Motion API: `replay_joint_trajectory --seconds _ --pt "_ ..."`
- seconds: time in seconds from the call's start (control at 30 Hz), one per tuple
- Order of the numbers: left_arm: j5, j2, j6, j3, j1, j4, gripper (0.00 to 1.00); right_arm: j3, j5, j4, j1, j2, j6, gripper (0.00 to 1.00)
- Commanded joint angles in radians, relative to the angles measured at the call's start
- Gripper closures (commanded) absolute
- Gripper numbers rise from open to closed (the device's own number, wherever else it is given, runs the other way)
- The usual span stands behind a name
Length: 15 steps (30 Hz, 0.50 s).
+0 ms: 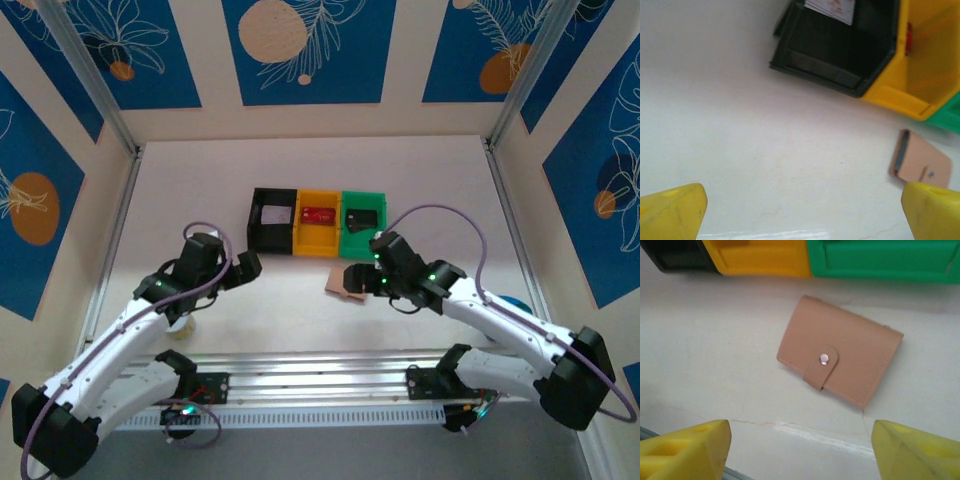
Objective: Take the credit cards out of the card holder
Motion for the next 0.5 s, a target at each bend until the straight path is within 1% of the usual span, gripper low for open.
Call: replay_joint_trajectory --seconds 0.0,0.07,0.13,0.2,0.3,0.47 --pt "-0.115 0.007 0.150 0.125 -0.006 -0.112 0.00 0.061 0.082 -0.034 0.048 0.087 0.055 0.29" --pt "-0.139 0.033 0.225 0.182 -0.006 -0.155 0.00 0.100 0.124 -0.063 0.068 0.153 0.065 0.32" --pt "-0.161 0.062 0.280 0.219 -0.006 -0.192 0.00 0.123 0.138 -0.074 0.076 0.203 0.072 0.34" --pt "-0.176 0.094 0.290 0.244 -0.006 -0.229 0.00 0.142 0.151 -0.087 0.076 0.244 0.086 0.36" --pt "-0.145 0.130 0.283 0.257 -0.006 -0.261 0.00 0.160 0.160 -0.086 0.077 0.290 0.093 0.39" --pt "-0.154 0.130 0.271 0.227 -0.006 -0.244 0.00 0.178 0.159 -0.070 0.076 0.358 0.081 0.42"
